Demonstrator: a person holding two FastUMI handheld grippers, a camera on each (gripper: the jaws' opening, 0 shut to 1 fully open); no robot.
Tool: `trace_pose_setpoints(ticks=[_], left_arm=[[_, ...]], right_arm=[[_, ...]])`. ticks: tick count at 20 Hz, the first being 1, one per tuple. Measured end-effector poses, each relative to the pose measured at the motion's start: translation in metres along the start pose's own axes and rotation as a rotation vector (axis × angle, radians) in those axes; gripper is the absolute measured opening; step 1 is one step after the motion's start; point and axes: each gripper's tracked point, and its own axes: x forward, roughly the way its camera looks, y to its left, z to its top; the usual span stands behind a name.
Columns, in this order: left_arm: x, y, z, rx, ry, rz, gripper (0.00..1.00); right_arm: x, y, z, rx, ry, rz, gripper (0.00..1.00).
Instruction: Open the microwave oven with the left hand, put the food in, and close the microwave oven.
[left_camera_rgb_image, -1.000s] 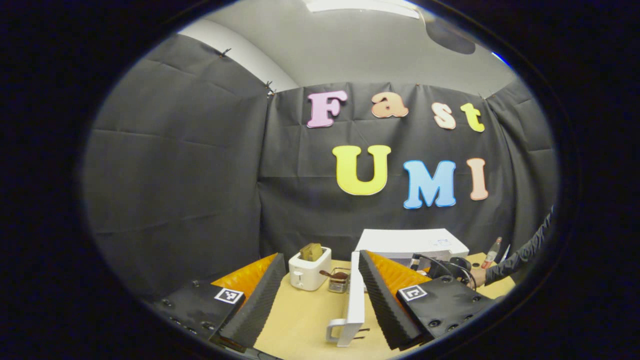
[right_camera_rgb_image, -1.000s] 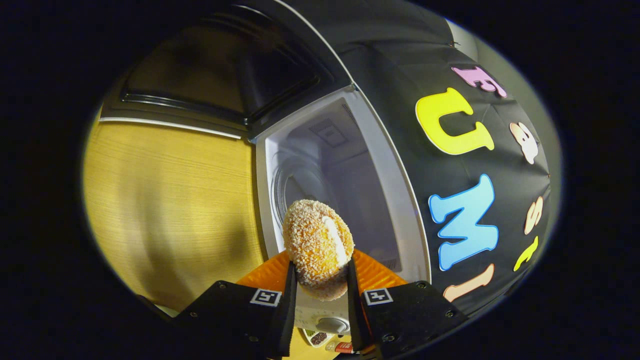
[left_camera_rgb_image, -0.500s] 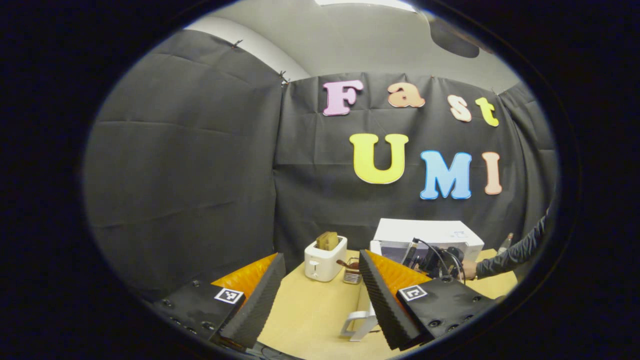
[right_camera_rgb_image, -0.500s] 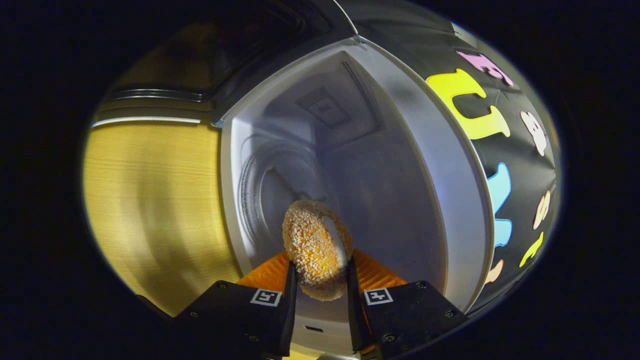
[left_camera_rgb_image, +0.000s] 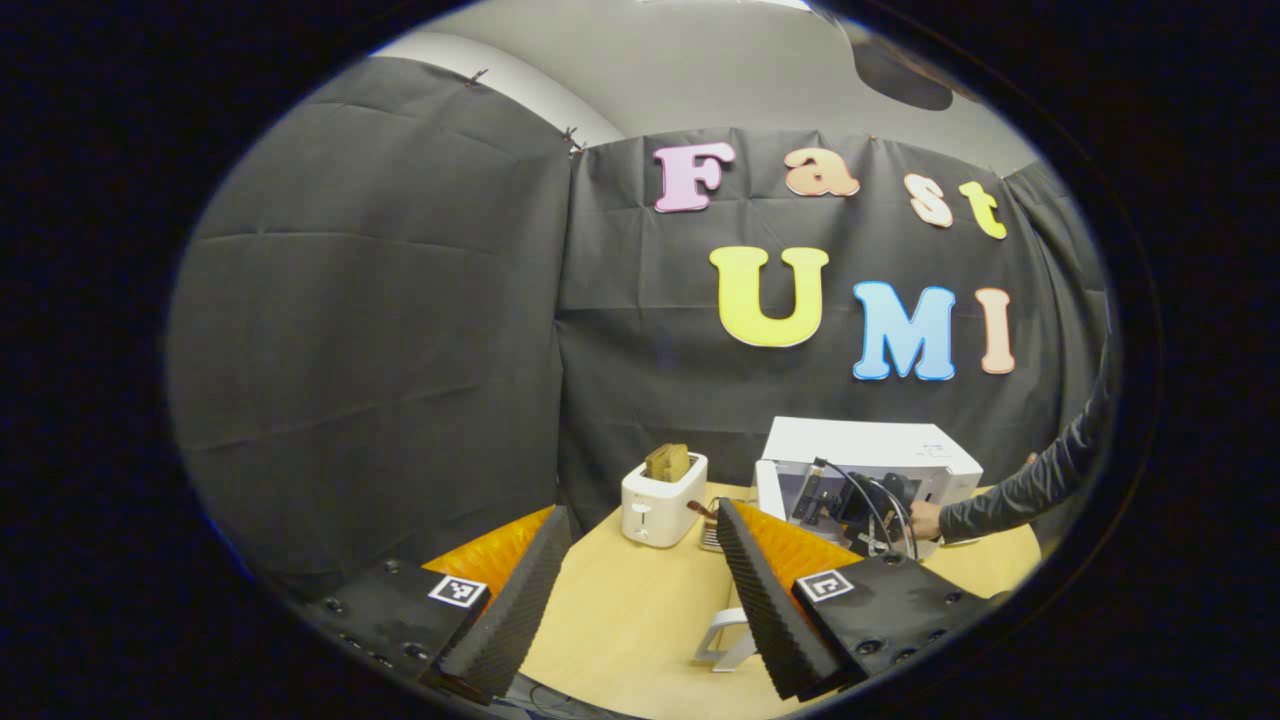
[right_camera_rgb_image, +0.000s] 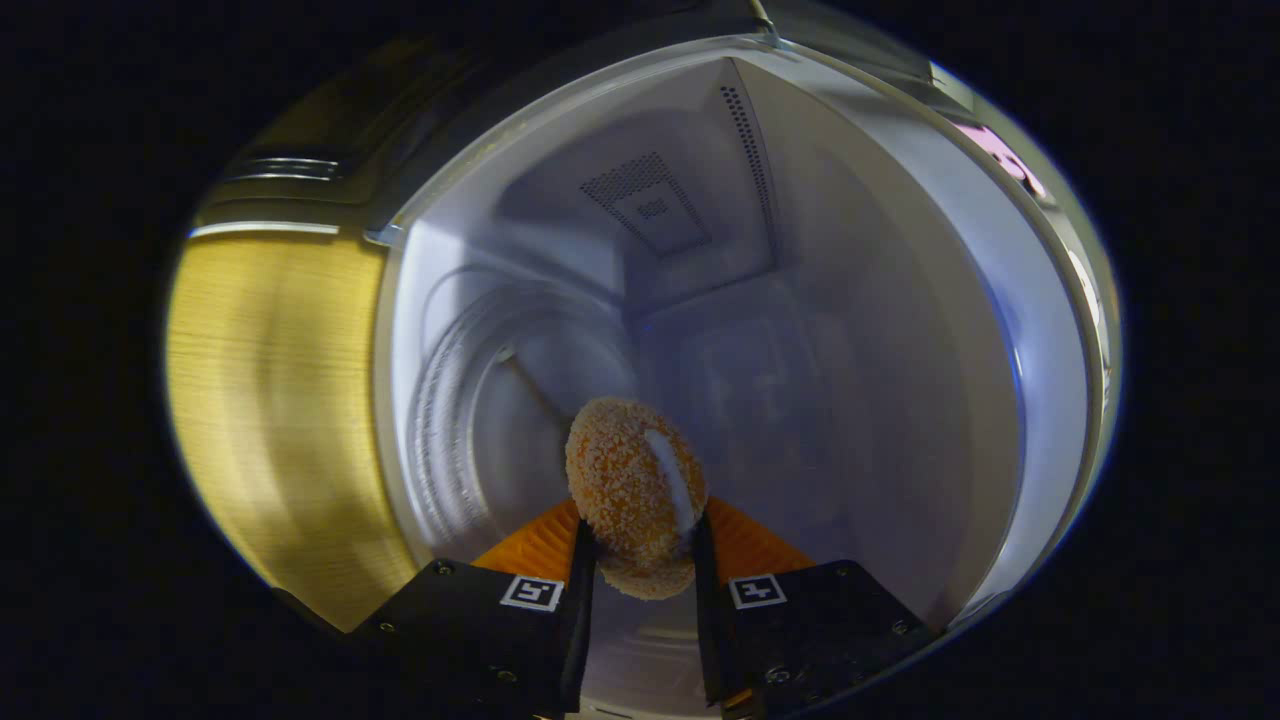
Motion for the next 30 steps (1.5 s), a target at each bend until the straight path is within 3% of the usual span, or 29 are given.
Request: trace_pose_setpoints(ticks=[1,4,7,19,26,30], left_arm=[[-0.003,0.003,0.0,-0.004,0.001,0.006,0.97],[-0.003,0.01,-0.003,-0.015,0.003,0.021,0.97],[-0.002,0.01,-0.001,-0.031,-0.001,0.021,0.96],[0.008,-0.015,0.007,-0.02,-0.029,-0.042,0.96],[0.013,-0.028,-0.007,-0.068,-0.007,-0.082,0.98],[0.022,-0.039,-0.005,-0.1,-0.029,-0.112,0.96]], right_arm=[[-0.001,0.009,0.007,-0.006,-0.008,0.025,0.46],[-0.002,0.002,0.002,-0.033,0.027,-0.007,0.75],[-0.006,-0.003,0.001,-0.024,0.032,-0.028,0.88],[-0.077,0.015,-0.003,0.087,-0.091,0.056,0.96],[-0.157,-0.004,-0.002,0.344,-0.194,0.051,0.96],[-0.221,-0.036,-0.001,0.575,-0.286,0.033,0.97]])
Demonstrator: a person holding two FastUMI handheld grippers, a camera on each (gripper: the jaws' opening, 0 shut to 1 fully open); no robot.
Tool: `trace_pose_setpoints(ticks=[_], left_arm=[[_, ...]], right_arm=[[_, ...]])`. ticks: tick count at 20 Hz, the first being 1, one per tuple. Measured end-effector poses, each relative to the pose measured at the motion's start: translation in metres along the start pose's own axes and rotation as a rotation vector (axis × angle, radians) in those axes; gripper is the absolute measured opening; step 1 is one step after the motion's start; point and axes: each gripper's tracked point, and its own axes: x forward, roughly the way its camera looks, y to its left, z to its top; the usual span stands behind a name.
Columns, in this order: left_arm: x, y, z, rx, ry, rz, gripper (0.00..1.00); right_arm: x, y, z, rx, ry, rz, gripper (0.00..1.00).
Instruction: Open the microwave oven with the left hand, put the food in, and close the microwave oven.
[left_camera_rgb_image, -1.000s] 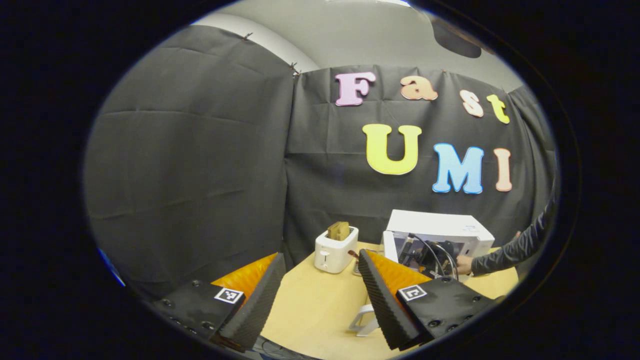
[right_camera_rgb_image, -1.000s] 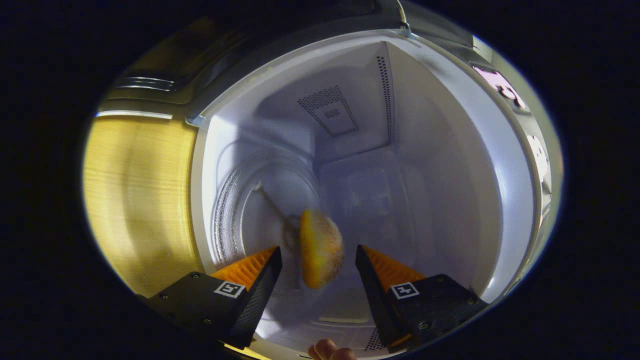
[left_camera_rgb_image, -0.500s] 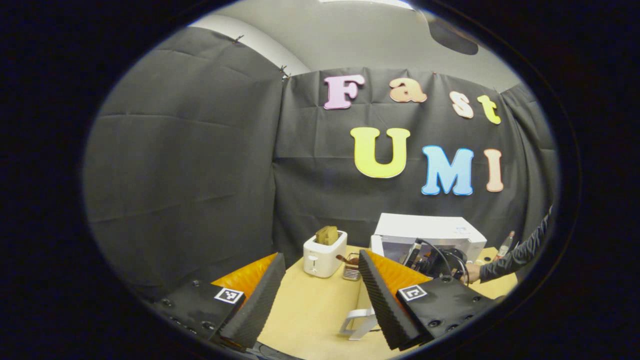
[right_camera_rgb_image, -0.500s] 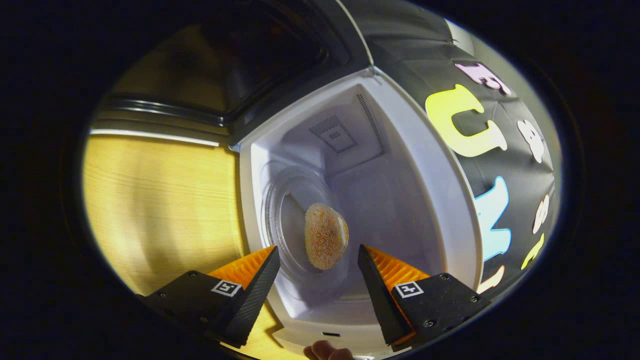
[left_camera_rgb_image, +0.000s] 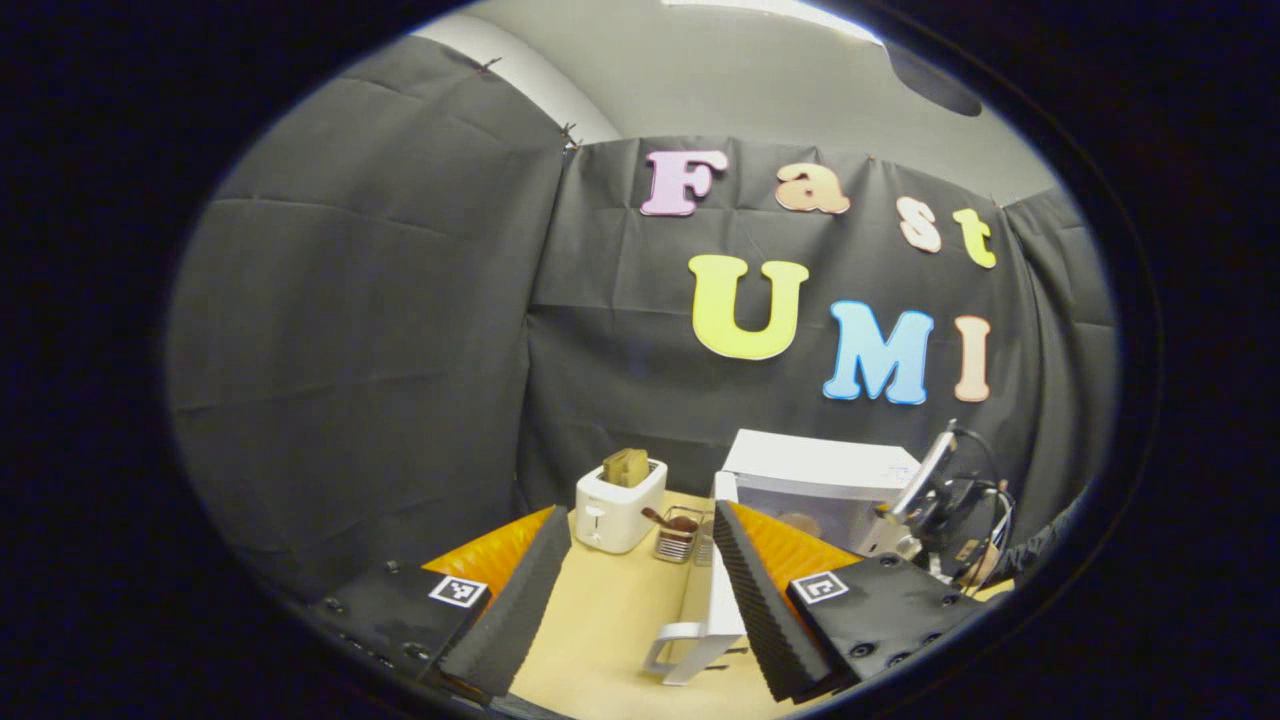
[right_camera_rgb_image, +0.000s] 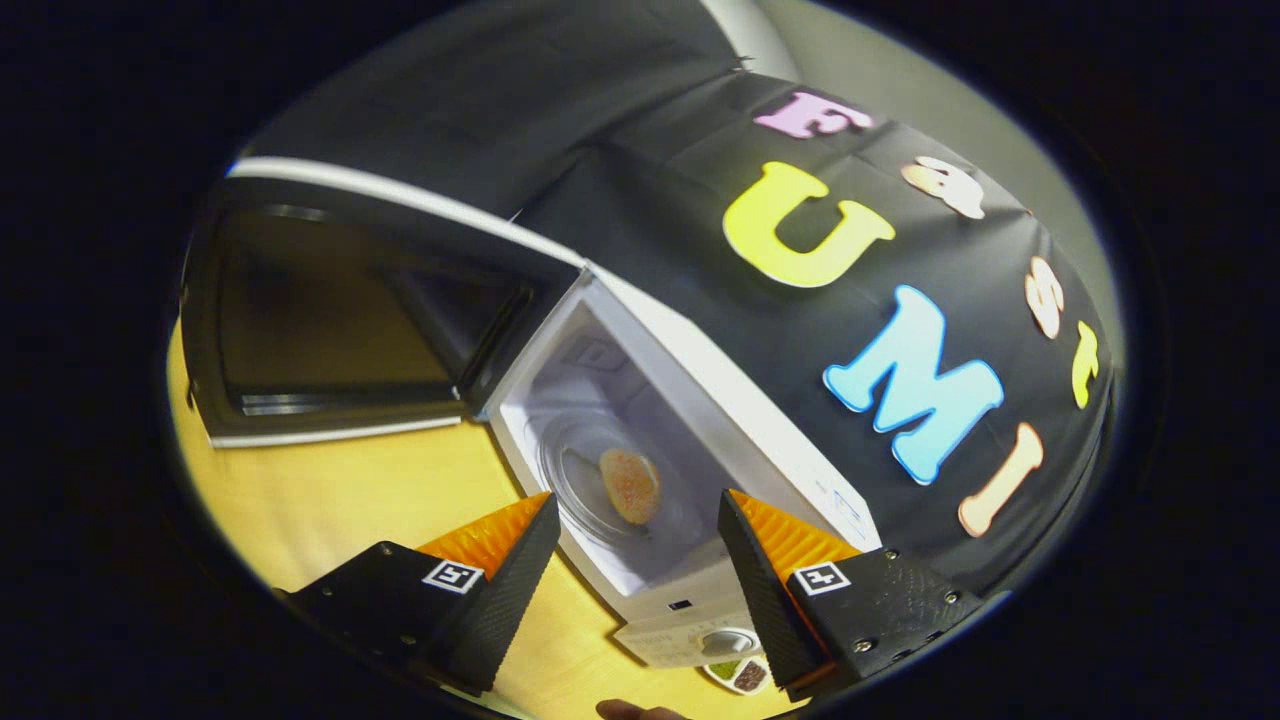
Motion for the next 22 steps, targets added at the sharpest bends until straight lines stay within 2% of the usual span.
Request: trace_pose_setpoints(ticks=[4,7,10,12,14,18,22], left_arm=[[0.011,-0.014,-0.001,-0.018,-0.011,-0.034,0.96],[0.021,-0.025,-0.004,-0.018,-0.017,-0.06,0.96],[0.035,-0.029,-0.014,-0.019,-0.002,-0.078,0.93],[0.044,-0.032,-0.019,-0.024,0.011,-0.1,0.96],[0.05,-0.031,-0.014,-0.013,-0.005,-0.125,0.94],[0.064,-0.023,-0.017,0.036,-0.014,-0.167,0.96],[0.077,-0.007,-0.036,0.095,0.007,-0.195,0.94]], right_arm=[[-0.049,-0.039,0.03,0.233,-0.058,-0.048,0.95],[-0.078,-0.073,0.042,0.34,-0.067,-0.092,0.96],[-0.103,-0.105,0.042,0.369,-0.072,-0.174,0.96],[-0.119,-0.118,0.045,0.401,-0.078,-0.205,0.96],[-0.134,-0.133,0.048,0.432,-0.089,-0.247,0.96],[-0.161,-0.146,0.049,0.515,-0.075,-0.328,0.95],[-0.184,-0.149,0.057,0.533,-0.076,-0.404,0.95]])
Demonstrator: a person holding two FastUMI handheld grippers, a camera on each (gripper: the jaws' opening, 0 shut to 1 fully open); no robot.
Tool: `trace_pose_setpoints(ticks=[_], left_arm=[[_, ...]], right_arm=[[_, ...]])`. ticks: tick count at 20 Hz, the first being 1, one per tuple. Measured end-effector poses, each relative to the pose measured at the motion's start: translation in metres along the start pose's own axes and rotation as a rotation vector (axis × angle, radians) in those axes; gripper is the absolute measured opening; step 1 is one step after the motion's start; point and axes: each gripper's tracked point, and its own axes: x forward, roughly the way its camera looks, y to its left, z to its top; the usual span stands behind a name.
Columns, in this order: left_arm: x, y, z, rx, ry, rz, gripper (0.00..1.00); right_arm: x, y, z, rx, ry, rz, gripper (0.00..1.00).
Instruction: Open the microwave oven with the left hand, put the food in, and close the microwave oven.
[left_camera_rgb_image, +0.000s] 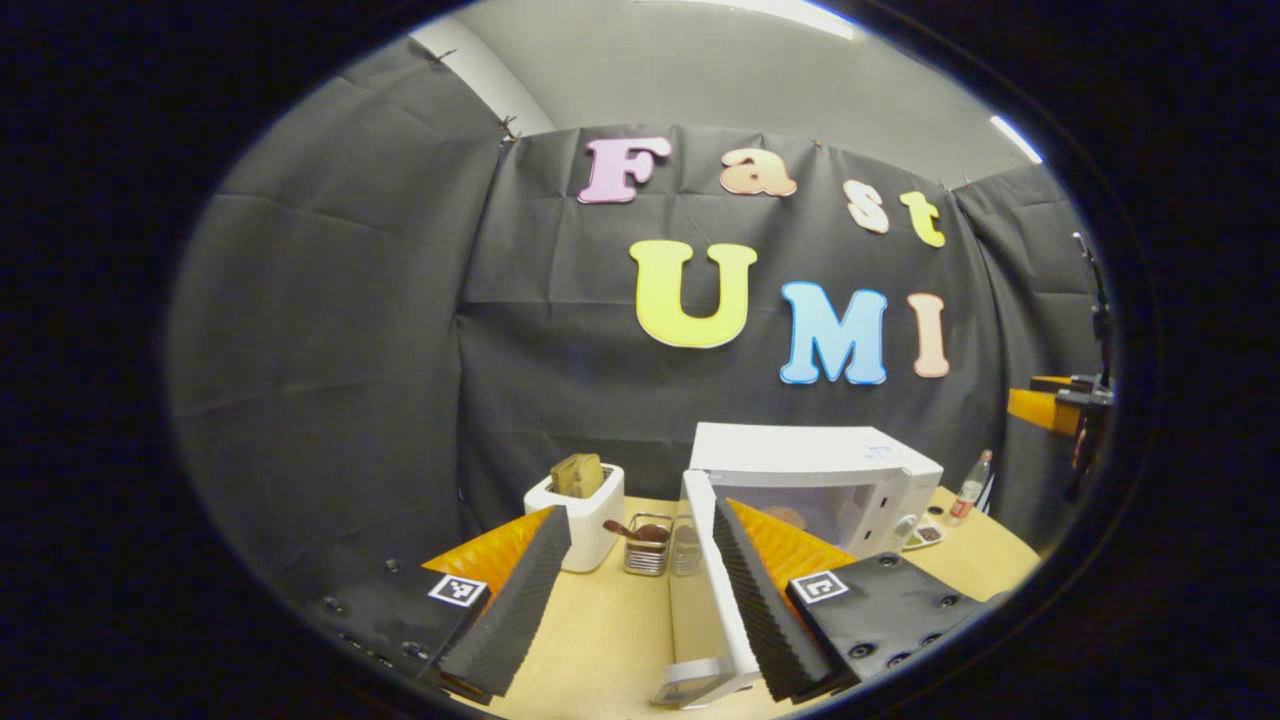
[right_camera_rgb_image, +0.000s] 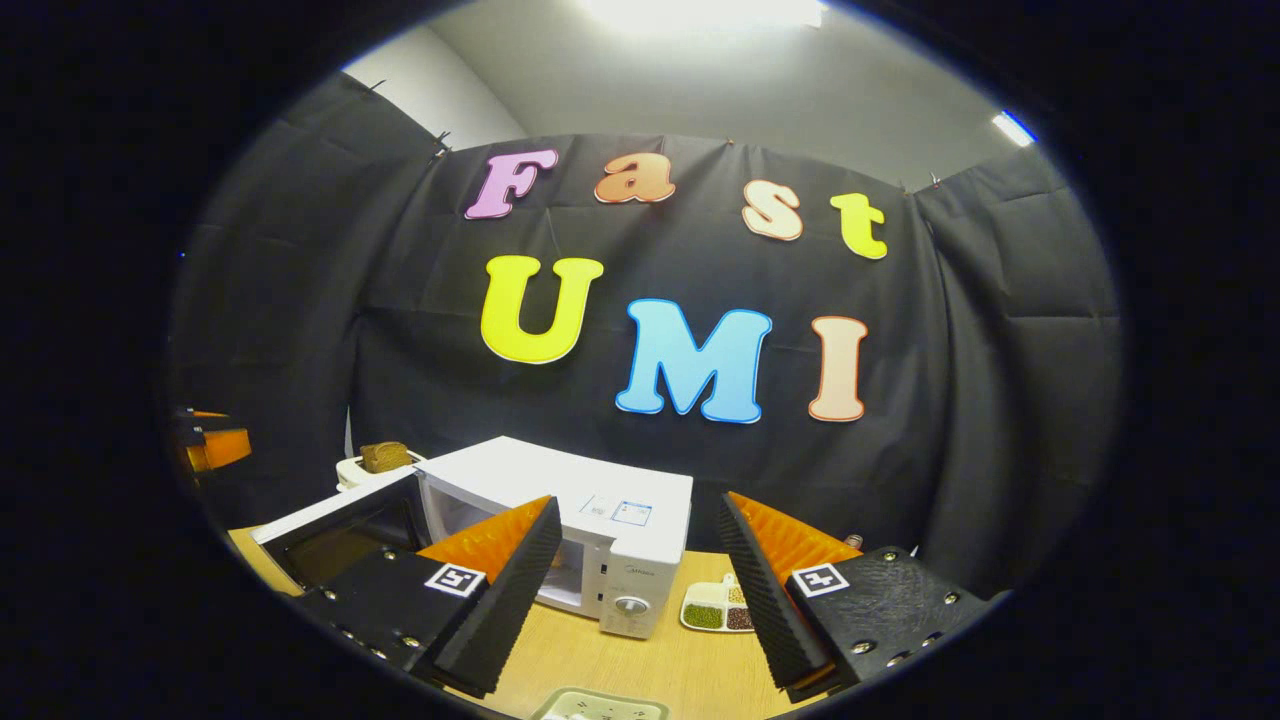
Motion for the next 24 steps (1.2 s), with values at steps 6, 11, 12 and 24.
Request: trace_pose_setpoints(ticks=[6,11,12,24], left_arm=[[0.017,0.021,-0.051,0.07,0.073,-0.036,0.95],[0.021,0.01,-0.09,0.102,0.127,-0.075,0.94],[0.024,0.005,-0.097,0.096,0.144,-0.092,0.94],[0.035,-0.051,-0.112,0.103,0.183,-0.112,0.32]], right_arm=[[-0.027,-0.007,-0.006,0.022,0.024,-0.073,0.96],[-0.038,-0.017,-0.017,0.017,0.053,-0.11,0.96],[-0.039,-0.019,-0.018,0.014,0.062,-0.115,0.96],[-0.042,-0.042,-0.014,0.023,0.056,-0.159,0.96]])
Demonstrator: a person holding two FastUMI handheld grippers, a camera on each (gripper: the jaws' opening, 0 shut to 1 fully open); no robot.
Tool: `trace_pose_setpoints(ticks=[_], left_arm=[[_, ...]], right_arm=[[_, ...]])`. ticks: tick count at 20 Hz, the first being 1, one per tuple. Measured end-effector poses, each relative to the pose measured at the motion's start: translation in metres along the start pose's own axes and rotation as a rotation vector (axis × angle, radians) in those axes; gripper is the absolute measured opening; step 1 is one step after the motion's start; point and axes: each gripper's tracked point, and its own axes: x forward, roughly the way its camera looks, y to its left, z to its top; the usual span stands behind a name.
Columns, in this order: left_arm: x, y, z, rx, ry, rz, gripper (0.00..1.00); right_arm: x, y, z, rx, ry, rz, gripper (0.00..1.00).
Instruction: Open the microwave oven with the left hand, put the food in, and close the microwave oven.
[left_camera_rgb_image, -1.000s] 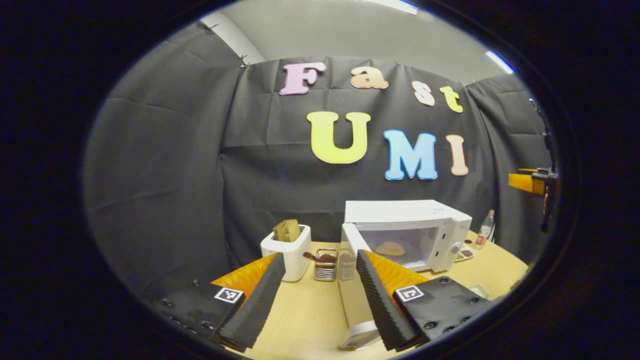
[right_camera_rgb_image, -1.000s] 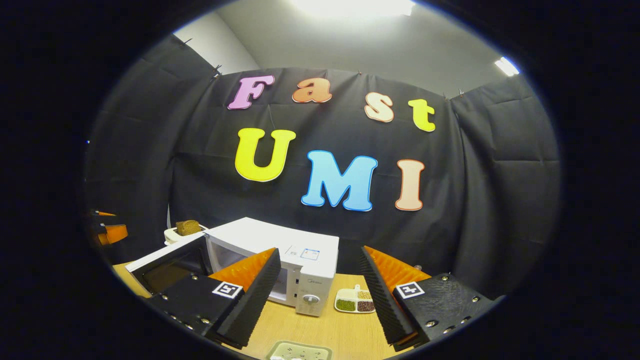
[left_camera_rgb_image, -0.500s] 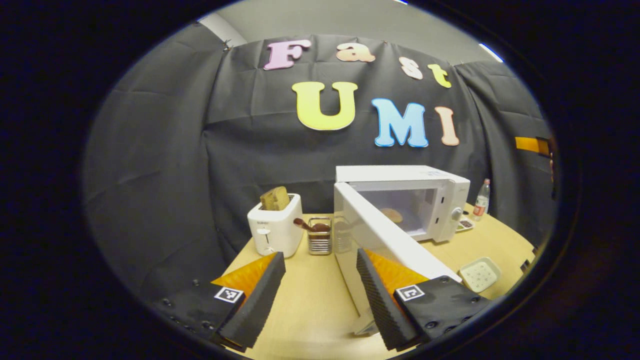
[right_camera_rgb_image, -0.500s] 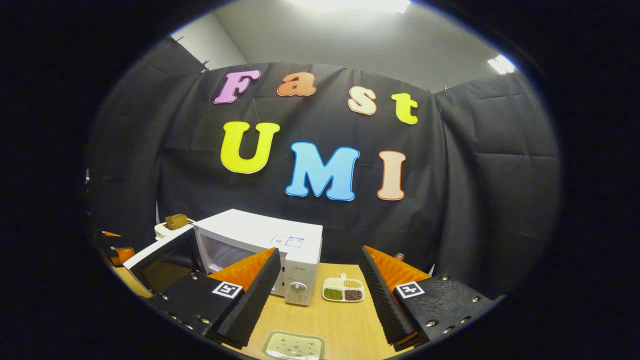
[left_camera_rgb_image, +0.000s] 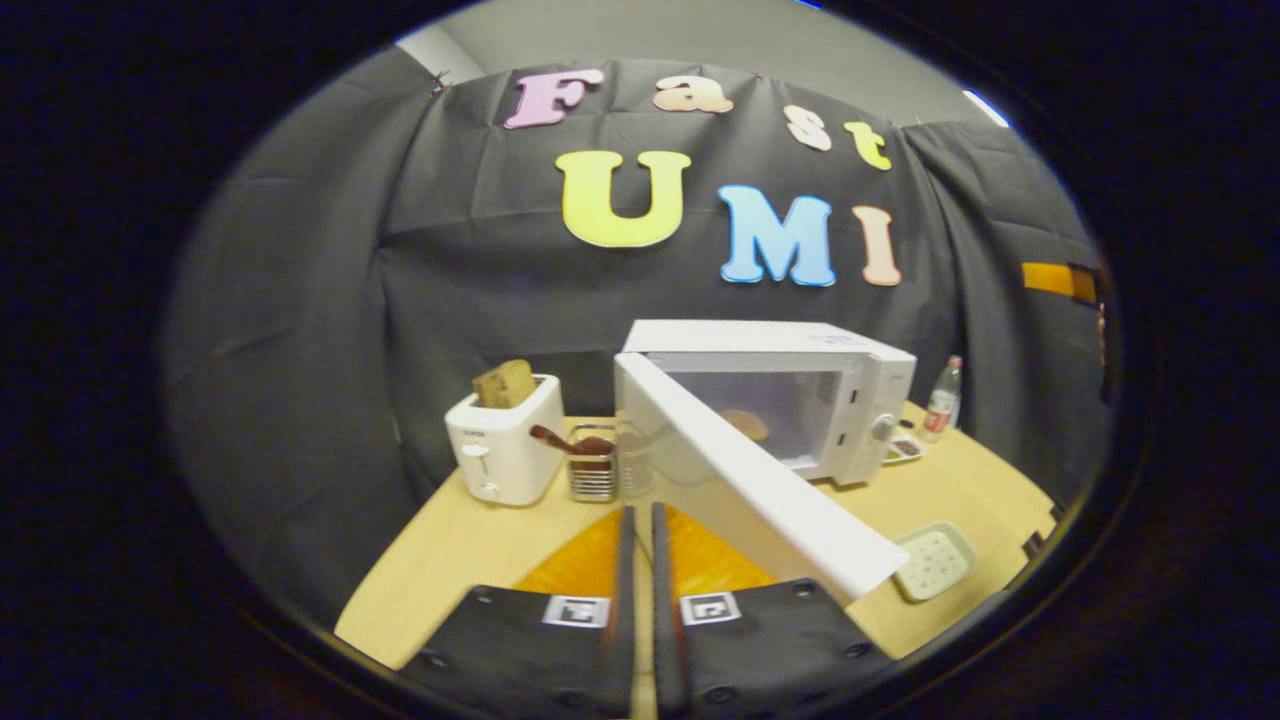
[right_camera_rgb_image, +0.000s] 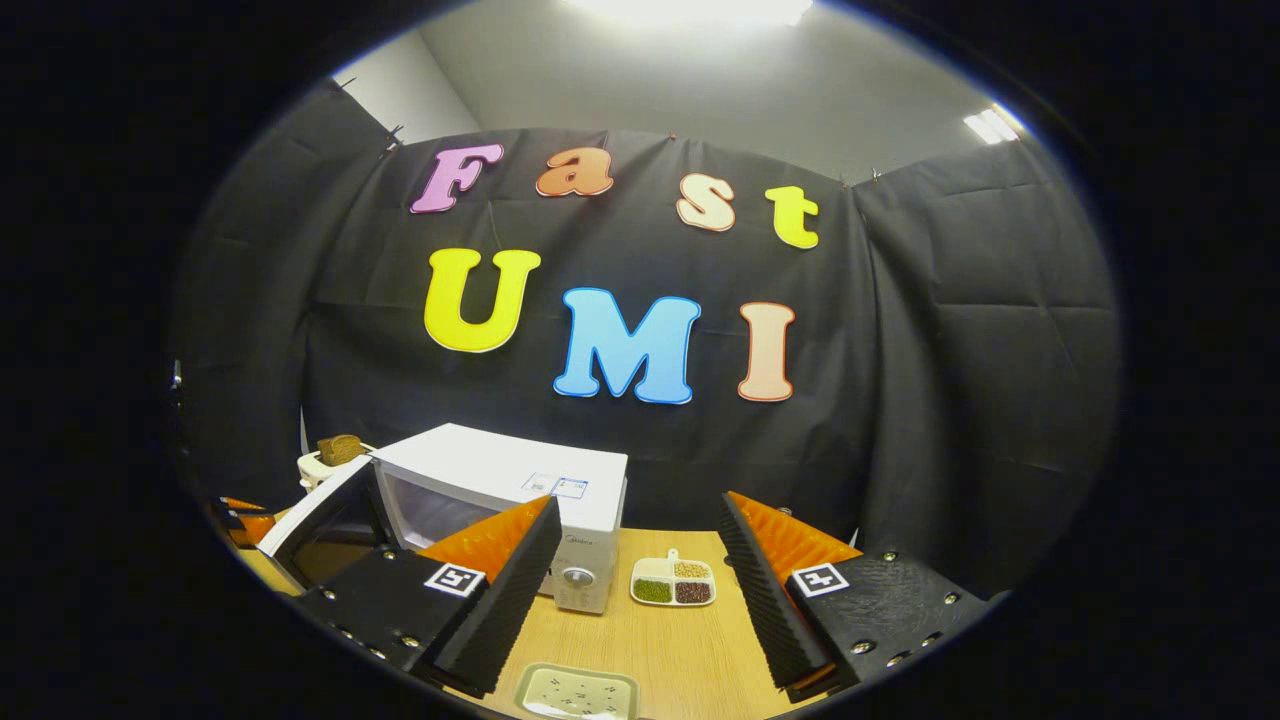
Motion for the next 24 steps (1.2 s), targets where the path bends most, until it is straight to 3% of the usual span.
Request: trace_pose_setpoints(ticks=[1,2,7,13,24], left_arm=[[-0.004,-0.007,0.002,0.004,0.014,-0.021,0.11],[-0.002,-0.022,-0.003,-0.004,0.019,-0.048,0.08],[-0.003,-0.067,-0.001,0.003,0.045,-0.184,0.07],[0.003,-0.139,0.009,0.101,0.052,-0.332,0.07],[0.042,-0.204,0.044,0.093,0.016,-0.392,0.07]], right_arm=[[0.002,-0.002,0.0,-0.001,0.001,-0.001,0.96],[0.003,-0.003,-0.002,-0.003,0.002,-0.003,0.96],[0.007,-0.017,-0.006,0.002,0.016,-0.014,0.96],[0.01,-0.037,-0.001,0.021,0.002,-0.034,0.96],[0.001,-0.096,0.0,0.052,-0.002,-0.126,0.96]])
